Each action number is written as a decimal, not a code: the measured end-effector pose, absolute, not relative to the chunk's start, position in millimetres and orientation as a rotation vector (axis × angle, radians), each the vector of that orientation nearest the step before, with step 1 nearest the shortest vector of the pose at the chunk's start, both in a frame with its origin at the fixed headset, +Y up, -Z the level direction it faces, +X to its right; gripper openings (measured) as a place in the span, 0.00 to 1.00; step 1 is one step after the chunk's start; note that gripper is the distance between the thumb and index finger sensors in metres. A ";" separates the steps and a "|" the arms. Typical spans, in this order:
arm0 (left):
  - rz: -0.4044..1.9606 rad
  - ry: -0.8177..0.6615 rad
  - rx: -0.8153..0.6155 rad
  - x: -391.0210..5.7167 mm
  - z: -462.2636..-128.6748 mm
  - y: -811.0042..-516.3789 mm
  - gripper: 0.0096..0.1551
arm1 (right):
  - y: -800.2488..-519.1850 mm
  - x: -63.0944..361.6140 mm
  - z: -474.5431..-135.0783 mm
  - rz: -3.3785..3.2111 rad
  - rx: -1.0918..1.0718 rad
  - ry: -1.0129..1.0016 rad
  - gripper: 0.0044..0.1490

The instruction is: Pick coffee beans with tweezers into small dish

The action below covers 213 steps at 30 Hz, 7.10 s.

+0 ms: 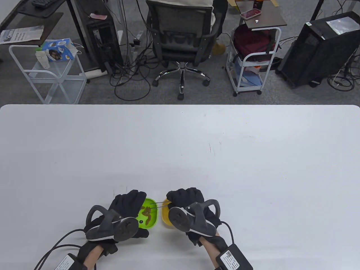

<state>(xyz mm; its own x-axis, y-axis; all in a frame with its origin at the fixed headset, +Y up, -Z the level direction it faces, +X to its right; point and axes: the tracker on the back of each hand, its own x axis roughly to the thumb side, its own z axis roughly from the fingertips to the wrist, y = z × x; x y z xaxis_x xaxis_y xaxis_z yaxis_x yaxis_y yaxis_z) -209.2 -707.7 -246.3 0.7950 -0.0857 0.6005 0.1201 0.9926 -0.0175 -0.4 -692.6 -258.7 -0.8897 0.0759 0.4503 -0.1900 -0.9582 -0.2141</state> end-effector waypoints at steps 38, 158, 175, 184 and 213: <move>-0.108 -0.649 -0.057 -206.1 -245.9 -708.7 0.73 | -701.7 -45.0 -246.0 2.984 0.907 -0.462 0.27; -0.099 -0.629 -0.038 -210.6 -246.0 -706.8 0.73 | -698.6 -38.8 -245.6 2.941 0.888 -0.430 0.28; -0.103 -0.632 -0.032 -211.1 -245.4 -706.7 0.73 | -700.0 -49.6 -243.7 2.962 0.923 -0.437 0.27; -0.103 -0.633 -0.037 -210.8 -245.2 -706.7 0.73 | -700.5 -50.4 -244.0 3.003 0.932 -0.433 0.27; -0.109 -0.632 -0.038 -210.9 -244.9 -706.8 0.73 | -700.0 -51.6 -245.4 3.029 0.938 -0.408 0.26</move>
<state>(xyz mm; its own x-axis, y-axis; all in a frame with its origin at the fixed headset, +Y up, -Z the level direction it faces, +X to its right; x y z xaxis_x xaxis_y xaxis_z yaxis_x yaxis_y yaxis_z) -210.9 -706.8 -244.9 0.8014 -0.0897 0.5914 0.1131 0.9936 -0.0025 -51.6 -700.0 -245.4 -0.8266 -0.1274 0.5482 -0.0221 -0.9660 -0.2577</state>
